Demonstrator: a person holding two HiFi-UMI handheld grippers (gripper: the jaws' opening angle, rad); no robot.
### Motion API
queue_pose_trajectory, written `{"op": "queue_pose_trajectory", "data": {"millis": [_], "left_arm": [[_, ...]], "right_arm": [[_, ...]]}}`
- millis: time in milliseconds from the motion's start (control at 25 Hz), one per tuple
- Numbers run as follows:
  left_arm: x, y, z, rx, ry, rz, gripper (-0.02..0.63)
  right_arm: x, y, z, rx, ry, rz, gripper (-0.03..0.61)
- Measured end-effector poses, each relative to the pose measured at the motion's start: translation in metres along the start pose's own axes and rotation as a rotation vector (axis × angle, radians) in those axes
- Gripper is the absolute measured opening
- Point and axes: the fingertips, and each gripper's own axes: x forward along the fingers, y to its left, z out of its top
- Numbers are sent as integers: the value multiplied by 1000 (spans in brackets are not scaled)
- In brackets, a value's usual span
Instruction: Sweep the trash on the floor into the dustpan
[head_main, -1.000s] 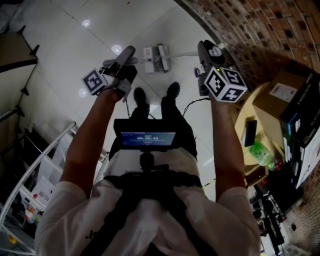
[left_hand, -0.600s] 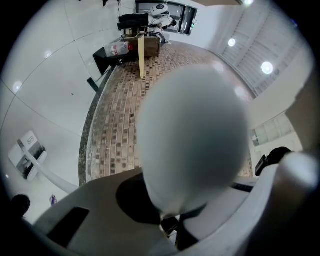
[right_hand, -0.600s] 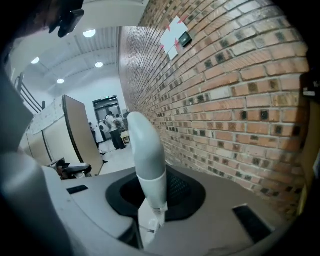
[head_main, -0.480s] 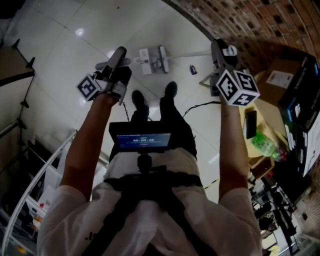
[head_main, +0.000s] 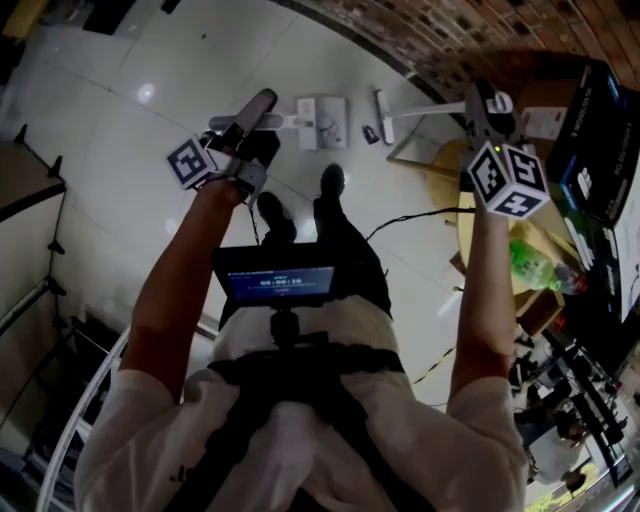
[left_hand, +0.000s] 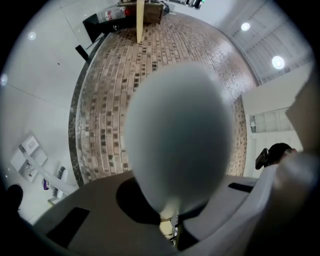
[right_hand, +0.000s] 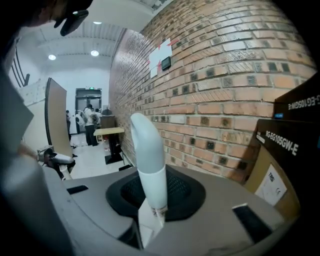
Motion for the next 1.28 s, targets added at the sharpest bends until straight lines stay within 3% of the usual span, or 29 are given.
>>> {"op": "queue_pose_trajectory", "data": {"millis": [200, 320, 400, 600, 920, 1280], "left_arm": [[42, 20, -37, -8, 105, 29, 0], [50, 30, -53, -13, 121, 44, 0], [52, 32, -55, -1, 125, 45, 0], [56, 32, -52, 7, 119, 56, 0], [77, 33, -53, 23, 113, 54, 0], [105, 22, -33, 39, 46, 25, 2]], "right_arm": [[12, -31, -51, 9, 61, -58, 63], [21, -50, -94, 114, 96, -113, 67], [18, -56, -103, 199, 85, -135, 67], [9, -47, -95, 293, 37, -150, 78], [5, -38, -82, 402, 1, -97, 74], [11, -49, -39, 283, -29, -63, 66]]}}
